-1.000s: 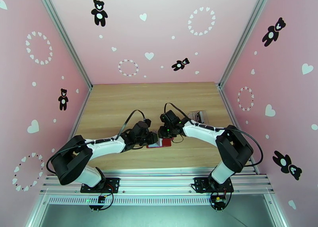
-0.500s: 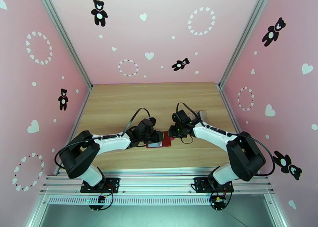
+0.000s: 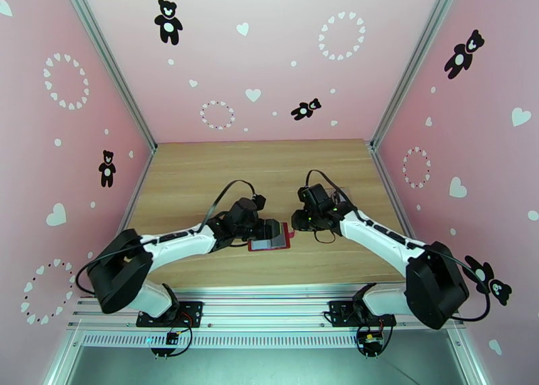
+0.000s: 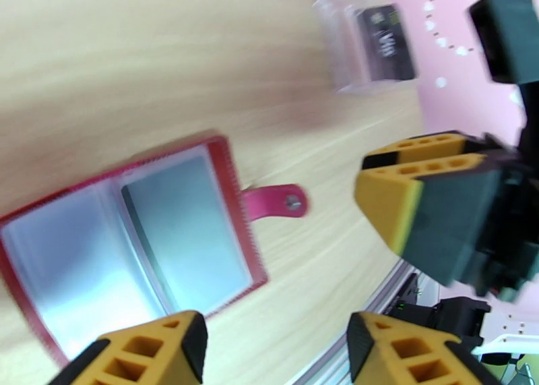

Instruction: Put the credit cards into the card holder

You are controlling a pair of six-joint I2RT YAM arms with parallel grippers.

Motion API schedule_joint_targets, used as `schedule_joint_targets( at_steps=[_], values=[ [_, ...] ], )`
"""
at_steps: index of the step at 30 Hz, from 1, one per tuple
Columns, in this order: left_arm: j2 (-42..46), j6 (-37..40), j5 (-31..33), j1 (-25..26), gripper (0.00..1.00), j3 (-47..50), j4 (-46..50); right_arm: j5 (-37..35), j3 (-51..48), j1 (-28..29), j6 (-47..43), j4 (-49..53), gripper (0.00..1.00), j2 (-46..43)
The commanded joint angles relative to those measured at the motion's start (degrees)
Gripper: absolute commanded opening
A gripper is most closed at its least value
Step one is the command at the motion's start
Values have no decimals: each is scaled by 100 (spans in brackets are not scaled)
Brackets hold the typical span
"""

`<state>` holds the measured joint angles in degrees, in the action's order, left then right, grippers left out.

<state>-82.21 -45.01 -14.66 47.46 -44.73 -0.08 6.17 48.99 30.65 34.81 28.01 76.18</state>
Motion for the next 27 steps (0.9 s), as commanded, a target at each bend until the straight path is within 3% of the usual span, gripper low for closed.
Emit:
schedule_joint_targets(
  at_steps=[1,5,13,18,27],
  values=[
    [821,191,598,50,60,309,391,-799,247,-284,-521,635,34,-411],
    [1699,320,1058,40,67,598,886,-1087,490,-924,-881,1103,40,-438],
    [1908,329,1129,-45,68,948,1113,-1418,1189,-2088,-1333,1475,44,493],
    [1843,338,1154,-120,68,960,1098,-1465,1921,-2408,-1505,1678,45,1358],
    [1640,293,1027,-215,68,988,1023,-1635,2836,-2491,-1674,2002,46,2390]
  ],
)
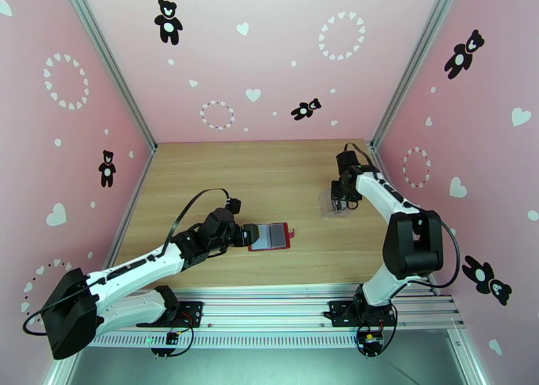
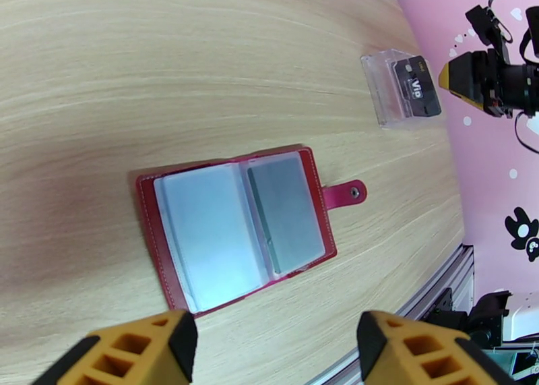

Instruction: Put the credit cards into the card holder

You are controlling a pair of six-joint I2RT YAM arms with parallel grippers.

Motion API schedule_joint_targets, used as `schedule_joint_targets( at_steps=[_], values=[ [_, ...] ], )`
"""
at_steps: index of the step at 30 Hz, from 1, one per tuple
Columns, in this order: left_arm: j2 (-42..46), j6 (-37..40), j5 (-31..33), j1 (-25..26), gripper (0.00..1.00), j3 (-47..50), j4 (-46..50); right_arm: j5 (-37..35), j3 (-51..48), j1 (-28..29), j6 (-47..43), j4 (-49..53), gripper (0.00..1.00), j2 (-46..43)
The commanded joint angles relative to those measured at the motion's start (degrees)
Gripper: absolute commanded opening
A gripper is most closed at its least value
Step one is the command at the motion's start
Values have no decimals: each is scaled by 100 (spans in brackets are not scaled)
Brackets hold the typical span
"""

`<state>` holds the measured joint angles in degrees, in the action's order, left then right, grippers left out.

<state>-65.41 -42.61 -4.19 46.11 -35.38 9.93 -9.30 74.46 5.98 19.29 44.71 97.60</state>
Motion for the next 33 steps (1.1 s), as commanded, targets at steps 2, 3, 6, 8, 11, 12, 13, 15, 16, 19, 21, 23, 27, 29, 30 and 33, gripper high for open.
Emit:
schedule_joint_targets(
  at_steps=[2,3,6,8,11,12,13,15,16,19,21,23,27,29,30,33],
  values=[
    [-18,0,-271,-134,68,153,-157,-192,372,-30,-131,364,46,341],
    [-8,-39,-454,-160,68,227,-337,-202,413,-39,-140,358,47,383],
    [-33,-41,-483,-198,68,246,-335,-151,520,-55,-162,385,47,535],
    [-66,-20,-453,-226,68,224,-274,-129,558,-54,-179,425,47,634],
    [-162,-11,-515,-269,68,190,-327,-231,569,-59,-181,451,47,705],
    [-210,-2,-534,-269,68,165,-342,-264,567,-67,-180,451,48,708],
    [-262,1,-540,-277,68,142,-358,-250,561,-69,-186,455,48,725],
    [-362,-15,-563,-279,68,119,-402,-252,569,-63,-196,475,48,778],
    [-399,-25,-573,-278,68,125,-437,-264,569,-70,-189,482,48,799],
    [-514,-45,-604,-278,68,127,-521,-276,568,-67,-184,477,48,869],
    [-568,-46,-604,-278,68,127,-549,-294,582,-63,-194,486,48,911],
    [-613,-65,-616,-278,68,136,-571,-311,588,-69,-189,486,48,932],
    [-659,-84,-627,-278,68,154,-614,-353,603,-72,-180,488,48,956],
    [-666,-98,-623,-278,68,154,-623,-381,612,-76,-171,495,48,943],
    [-671,-98,-616,-281,68,154,-620,-416,604,-72,-155,495,48,914],
    [-673,-100,-627,-278,68,152,-622,-556,579,-72,-119,482,47,769]
  ],
)
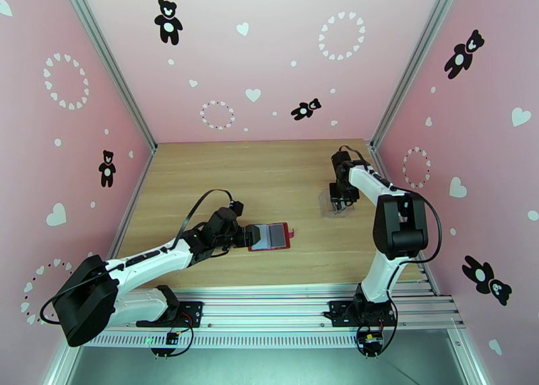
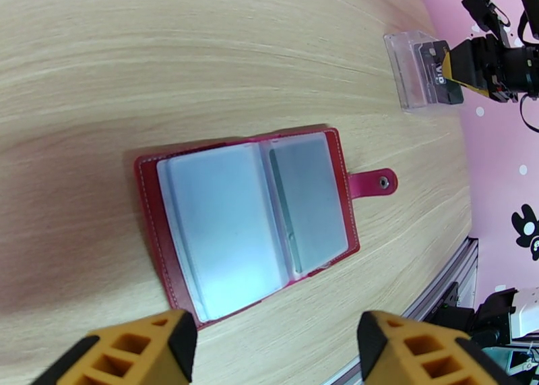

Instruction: Put the credit cards into the card holder

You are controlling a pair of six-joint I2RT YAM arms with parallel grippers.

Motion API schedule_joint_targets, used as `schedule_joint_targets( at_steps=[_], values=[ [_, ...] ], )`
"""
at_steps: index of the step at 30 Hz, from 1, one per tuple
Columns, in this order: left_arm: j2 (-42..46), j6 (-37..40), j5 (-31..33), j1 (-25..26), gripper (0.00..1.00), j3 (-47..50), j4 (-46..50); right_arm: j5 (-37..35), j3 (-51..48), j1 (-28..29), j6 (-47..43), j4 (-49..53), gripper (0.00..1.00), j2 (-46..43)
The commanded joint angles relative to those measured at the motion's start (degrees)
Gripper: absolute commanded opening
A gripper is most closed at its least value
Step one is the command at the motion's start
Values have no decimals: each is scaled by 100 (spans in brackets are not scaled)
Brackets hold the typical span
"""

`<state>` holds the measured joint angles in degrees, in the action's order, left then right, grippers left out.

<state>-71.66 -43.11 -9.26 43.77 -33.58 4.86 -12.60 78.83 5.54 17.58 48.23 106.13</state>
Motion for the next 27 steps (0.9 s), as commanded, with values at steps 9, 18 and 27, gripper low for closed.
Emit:
schedule_joint_targets(
  at_steps=[9,18,27],
  values=[
    [-4,-49,-88,-44,68,-43,-56,-378,24,-76,113,126,46,-510],
    [14,-37,-67,-44,68,-52,-7,-262,-26,-81,107,73,36,-483],
    [40,-29,-50,-44,68,-33,17,52,-48,-85,79,-9,50,-454]
  ],
)
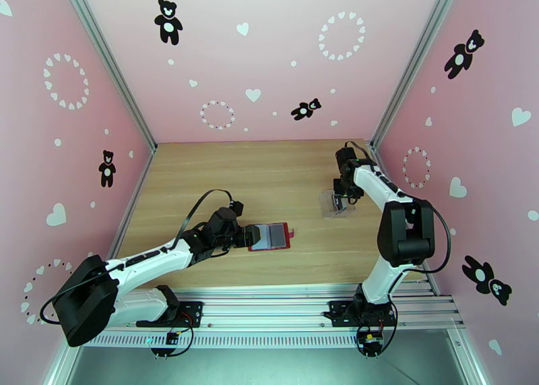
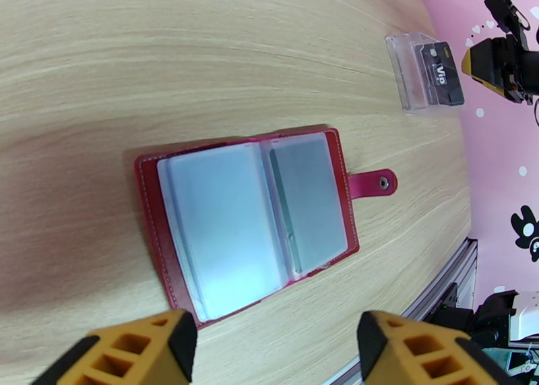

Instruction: Put the credit cards into the card holder

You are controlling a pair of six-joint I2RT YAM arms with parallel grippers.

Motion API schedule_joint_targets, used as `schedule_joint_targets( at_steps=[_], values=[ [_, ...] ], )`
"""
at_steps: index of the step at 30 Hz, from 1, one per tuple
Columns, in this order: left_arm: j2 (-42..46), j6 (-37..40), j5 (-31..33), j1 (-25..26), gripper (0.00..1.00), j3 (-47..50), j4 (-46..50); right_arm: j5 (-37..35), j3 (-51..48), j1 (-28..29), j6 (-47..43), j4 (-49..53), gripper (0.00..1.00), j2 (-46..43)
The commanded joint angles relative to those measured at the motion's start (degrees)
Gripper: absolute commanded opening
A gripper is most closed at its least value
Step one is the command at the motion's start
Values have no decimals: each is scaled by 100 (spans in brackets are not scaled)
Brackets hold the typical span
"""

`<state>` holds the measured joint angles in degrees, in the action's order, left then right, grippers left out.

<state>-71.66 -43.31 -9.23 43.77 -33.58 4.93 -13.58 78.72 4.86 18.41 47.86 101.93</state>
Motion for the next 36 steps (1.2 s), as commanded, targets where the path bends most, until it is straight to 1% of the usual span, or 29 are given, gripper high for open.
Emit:
schedule_joint_targets(
  at_steps=[1,8,23,30,36],
  values=[
    [36,-12,-49,-43,68,-30,3,154,-13,-16,-13,56,51,29],
    [26,-28,-72,-44,68,-18,-16,17,21,-19,35,46,51,318],
    [-47,-70,-106,-35,68,5,-93,57,42,-15,28,45,50,600],
    [-26,-77,-107,-35,68,18,-105,-85,38,-19,55,50,50,509],
    [3,-76,-89,-35,68,36,-88,-345,-99,-26,142,-34,48,145]
  ],
)
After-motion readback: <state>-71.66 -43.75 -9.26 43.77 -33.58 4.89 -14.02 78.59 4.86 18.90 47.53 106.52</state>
